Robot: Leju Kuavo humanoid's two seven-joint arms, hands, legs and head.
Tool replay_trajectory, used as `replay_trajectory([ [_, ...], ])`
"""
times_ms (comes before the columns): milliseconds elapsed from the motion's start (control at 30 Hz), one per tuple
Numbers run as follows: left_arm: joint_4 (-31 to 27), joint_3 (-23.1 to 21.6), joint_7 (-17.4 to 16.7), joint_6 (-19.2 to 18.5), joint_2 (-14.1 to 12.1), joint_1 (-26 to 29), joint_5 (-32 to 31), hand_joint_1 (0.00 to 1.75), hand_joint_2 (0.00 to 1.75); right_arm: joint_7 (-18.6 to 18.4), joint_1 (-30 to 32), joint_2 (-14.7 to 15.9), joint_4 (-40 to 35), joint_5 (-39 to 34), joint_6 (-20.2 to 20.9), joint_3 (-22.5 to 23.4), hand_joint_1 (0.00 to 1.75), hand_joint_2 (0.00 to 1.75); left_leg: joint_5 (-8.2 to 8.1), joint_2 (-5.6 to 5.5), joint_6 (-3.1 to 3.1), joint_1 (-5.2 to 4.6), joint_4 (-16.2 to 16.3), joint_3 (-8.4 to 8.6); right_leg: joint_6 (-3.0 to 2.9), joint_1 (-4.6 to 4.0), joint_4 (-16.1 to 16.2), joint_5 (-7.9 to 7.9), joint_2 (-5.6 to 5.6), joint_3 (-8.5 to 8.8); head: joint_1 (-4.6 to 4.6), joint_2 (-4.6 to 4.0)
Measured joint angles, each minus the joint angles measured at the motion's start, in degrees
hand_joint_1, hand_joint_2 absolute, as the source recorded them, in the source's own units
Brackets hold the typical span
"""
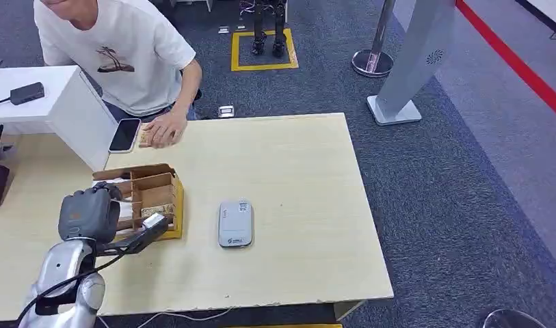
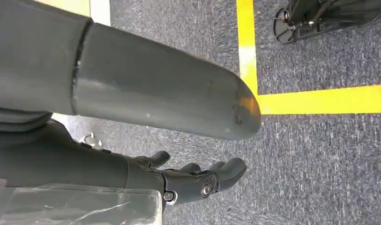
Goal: Pass the card to the sensor for recognition and then transmit it.
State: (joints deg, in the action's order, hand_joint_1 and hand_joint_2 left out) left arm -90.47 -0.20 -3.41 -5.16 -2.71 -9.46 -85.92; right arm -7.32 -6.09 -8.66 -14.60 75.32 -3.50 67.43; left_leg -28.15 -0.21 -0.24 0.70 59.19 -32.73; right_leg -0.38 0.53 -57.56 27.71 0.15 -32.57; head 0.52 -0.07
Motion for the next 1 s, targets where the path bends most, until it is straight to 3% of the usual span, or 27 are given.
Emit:
replay_trajectory([
  [1000,0.55,-0.7,0.0,-0.02,-0.37,-2.02,0.04,1.75,1.75,-0.44,0.01,0.0,0.15,0.87,0.07,-0.2,0.0,0.0,0.0,0.01,0.0,0.0,0.0,-0.01,0.0,0.0,0.0,0.01,0.03,-0.02,0.0,0.0],
])
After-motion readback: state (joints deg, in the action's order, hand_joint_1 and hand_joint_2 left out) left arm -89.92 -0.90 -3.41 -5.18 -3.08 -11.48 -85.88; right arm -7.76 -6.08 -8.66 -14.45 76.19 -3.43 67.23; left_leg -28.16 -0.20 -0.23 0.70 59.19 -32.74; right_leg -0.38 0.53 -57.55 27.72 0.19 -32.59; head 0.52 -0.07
